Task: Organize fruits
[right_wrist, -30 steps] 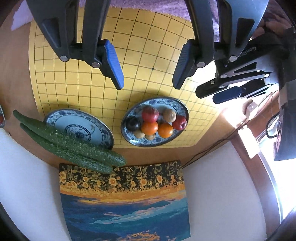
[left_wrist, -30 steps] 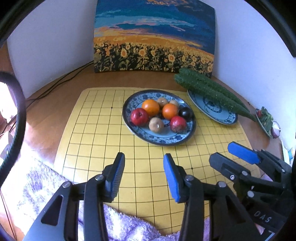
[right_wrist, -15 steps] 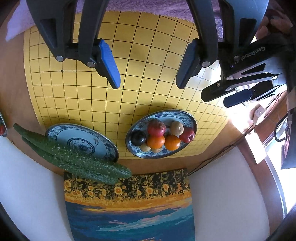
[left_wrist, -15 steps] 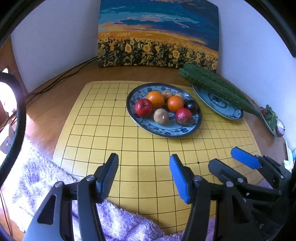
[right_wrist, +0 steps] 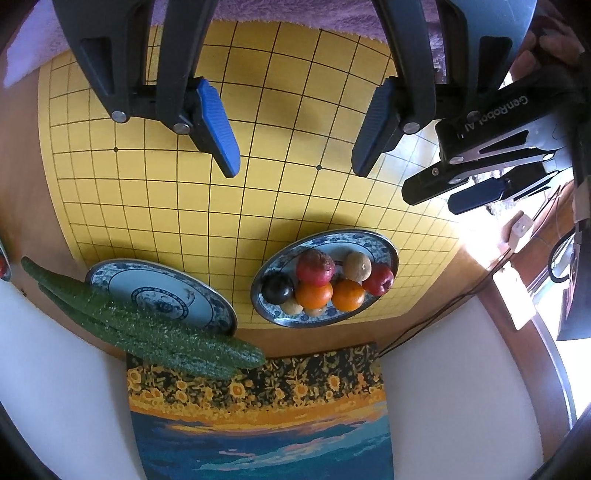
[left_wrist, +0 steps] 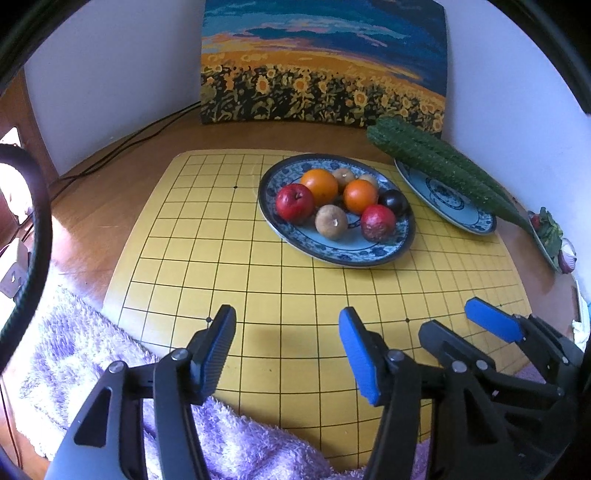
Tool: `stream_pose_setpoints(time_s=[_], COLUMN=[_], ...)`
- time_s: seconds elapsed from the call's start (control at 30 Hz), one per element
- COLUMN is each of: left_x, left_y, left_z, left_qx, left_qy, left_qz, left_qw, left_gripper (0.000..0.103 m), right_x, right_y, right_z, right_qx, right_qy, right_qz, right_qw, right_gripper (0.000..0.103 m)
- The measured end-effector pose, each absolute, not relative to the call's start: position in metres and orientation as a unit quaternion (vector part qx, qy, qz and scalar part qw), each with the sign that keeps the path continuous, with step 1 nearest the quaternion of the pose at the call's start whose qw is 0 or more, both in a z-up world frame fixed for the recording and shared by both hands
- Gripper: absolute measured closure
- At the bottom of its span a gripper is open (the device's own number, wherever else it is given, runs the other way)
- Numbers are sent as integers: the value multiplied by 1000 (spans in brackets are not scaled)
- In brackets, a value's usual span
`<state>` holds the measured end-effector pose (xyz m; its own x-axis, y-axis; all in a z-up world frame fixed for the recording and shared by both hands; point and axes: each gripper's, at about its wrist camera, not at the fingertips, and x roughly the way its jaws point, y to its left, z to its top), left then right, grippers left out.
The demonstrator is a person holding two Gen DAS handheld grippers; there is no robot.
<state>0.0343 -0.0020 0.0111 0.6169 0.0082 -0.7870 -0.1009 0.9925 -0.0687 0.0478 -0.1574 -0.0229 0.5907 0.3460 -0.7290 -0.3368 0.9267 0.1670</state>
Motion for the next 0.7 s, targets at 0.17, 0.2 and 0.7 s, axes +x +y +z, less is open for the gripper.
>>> stream_pose_setpoints(time_s=[0.17, 0.2, 0.7], left_x=[35, 35, 36], left_y=[-4, -4, -6], left_z=[9, 9, 8], left_qx=[-49, -49, -47], left_qy=[438, 438, 437], left_qz=[31, 31, 31], left_qw=[897, 897, 898], left_gripper=[41, 41, 41], right_x=[48, 48, 49], right_y=[-160, -160, -161], right_z=[-26, -26, -28], right_qx=[10, 11, 13], right_qy=[413, 414, 417], right_qz=[190, 189, 188], right_qw=[891, 890, 889], right_gripper=[39, 39, 39])
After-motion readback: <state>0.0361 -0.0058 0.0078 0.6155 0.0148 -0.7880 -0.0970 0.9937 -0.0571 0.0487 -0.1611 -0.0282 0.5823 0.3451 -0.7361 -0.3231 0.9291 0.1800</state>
